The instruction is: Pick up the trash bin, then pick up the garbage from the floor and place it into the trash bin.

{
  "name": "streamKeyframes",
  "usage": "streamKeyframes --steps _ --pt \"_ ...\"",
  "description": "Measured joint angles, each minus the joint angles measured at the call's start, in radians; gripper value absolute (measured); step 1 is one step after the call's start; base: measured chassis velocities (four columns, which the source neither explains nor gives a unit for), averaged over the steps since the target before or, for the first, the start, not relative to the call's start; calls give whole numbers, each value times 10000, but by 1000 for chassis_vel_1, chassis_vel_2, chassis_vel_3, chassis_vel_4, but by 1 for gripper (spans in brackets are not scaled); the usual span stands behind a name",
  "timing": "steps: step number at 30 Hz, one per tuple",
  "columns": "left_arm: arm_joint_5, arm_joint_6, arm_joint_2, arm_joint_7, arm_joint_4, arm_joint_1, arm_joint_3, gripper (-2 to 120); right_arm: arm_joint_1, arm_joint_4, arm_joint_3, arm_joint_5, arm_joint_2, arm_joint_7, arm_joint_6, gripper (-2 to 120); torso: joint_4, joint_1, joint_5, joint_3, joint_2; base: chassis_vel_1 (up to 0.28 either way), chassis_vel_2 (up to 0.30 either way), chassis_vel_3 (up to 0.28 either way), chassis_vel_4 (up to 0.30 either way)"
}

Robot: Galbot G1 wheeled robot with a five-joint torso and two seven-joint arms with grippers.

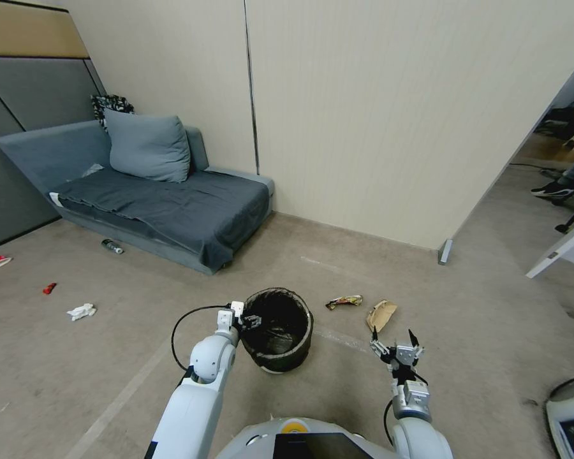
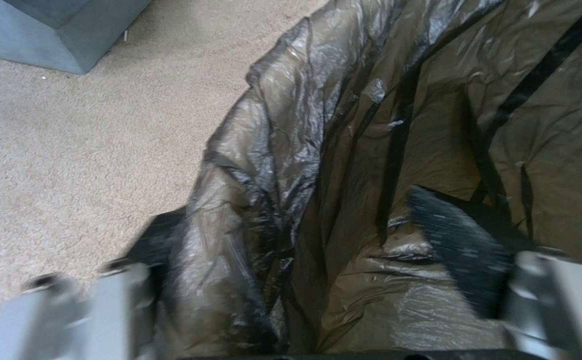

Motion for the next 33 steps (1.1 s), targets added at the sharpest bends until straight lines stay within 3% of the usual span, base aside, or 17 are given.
streamKeyframes --steps 2,4,9,16,29,33 --pt "-11 -1 -4 2 1 -2 -2 65 1 -3 -1 0 0 2 1 100 1 0 0 0 0 0 0 0 0" --pt "-24 -3 -10 7 -1 -1 -3 53 29 -47 -1 12 0 53 33 100 0 0 -1 0 0 0 0 0 0" --pt "-25 -10 -13 9 -17 15 -22 39 38 -70 0 13 0 67 41 100 0 0 -2 1 0 0 0 0 0" --pt "-66 -11 9 46 -94 39 -99 11 101 -162 -6 15 0 100 87 100 -2 0 -3 1 0 0 0 0 0" --pt "44 -187 30 45 -226 125 -148 7 116 -174 -8 17 0 114 94 100 -3 0 -7 2 -1 0 0 0 0" --pt "81 -198 106 1 -639 278 -279 6 121 -151 -4 27 0 129 82 100 0 0 0 3 -1 0 0 0 0"
